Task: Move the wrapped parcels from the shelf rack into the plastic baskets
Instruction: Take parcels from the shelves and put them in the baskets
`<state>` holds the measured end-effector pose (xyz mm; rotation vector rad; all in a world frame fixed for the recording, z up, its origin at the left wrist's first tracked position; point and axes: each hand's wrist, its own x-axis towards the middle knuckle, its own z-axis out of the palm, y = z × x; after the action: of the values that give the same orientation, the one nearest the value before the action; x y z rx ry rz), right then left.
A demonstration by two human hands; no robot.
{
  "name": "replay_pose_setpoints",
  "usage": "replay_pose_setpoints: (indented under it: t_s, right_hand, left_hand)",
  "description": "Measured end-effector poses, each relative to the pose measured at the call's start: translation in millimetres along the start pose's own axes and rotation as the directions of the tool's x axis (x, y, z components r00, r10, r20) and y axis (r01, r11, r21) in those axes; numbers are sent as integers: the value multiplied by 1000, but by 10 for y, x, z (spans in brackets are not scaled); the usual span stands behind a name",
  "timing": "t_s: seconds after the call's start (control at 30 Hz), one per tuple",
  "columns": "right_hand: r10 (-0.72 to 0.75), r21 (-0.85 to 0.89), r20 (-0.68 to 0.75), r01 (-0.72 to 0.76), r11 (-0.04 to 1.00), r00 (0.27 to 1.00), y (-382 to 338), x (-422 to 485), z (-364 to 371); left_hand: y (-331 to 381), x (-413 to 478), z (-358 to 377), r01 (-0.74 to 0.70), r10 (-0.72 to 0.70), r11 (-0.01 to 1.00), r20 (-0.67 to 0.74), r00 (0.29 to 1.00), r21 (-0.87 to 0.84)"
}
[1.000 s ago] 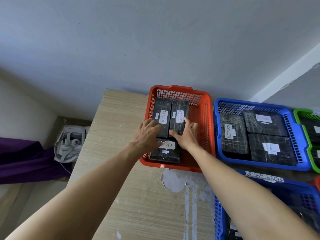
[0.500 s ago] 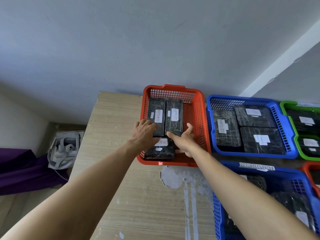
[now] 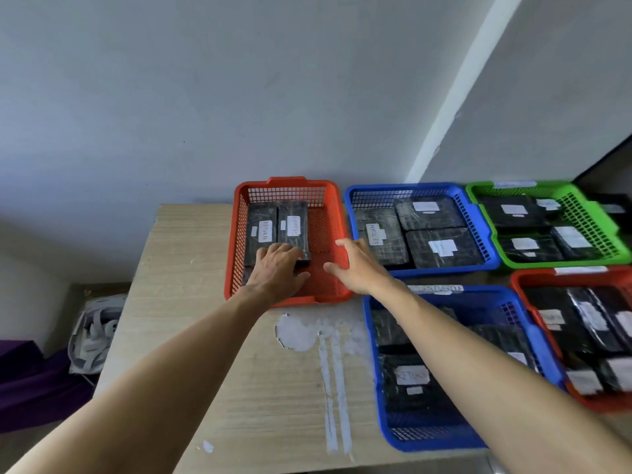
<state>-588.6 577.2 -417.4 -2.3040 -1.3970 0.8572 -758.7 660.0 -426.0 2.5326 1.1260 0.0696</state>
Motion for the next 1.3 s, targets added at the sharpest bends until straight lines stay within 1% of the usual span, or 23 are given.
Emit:
replay_pose_setpoints:
  t_s: [0.2, 0.3, 0.47, 0.67, 0.77, 0.83, 0.93, 1.03, 1.23, 1.3]
  right_hand:
    - [-129, -257, -25, 118, 959, 991, 653, -828, -461]
    - [-128, -297, -78, 99, 950, 989, 1079, -1319, -702]
    - [-113, -311, -160, 59, 949, 981, 1799, -2080, -1124]
    - [-6, -258, -202, -48, 965, 979, 2594, -2661, -1612]
    - [88, -241, -133, -118, 963, 987, 2945, -2819, -1850]
    - [158, -213, -81, -172, 962, 984, 3196, -2867, -2000]
    - [246, -159, -39, -249, 955, 969, 3568, -2909, -2227]
    - [284, -131, -77, -292, 947, 956, 3920, -2969, -2500]
    - [352, -96, -209, -377, 921, 913, 4563, -3146, -3148]
    - [379, -49, -207, -396, 917, 902, 4791, -3184, -3310]
  left_hand:
    - [1039, -381, 193, -72, 71, 997, -67, 995, -13]
    - [1639, -562, 338, -136, 135, 991, -61, 989, -13]
    - [2646, -703, 583, -250, 247, 967, -63, 967, -43]
    - [3664, -716, 756, -371, 373, 927, 22, 928, -47]
    - [4058, -630, 813, -383, 392, 919, 112, 913, -94]
    - [4285, -520, 881, -427, 437, 899, 171, 883, -95]
    - [4643, -261, 1014, -442, 454, 891, 186, 872, -101]
    - [5070, 45, 1178, -476, 490, 872, 166, 856, -117]
    - [6034, 457, 1414, -555, 575, 818, 218, 788, -151]
    - [6312, 566, 1517, -569, 593, 805, 215, 776, -168]
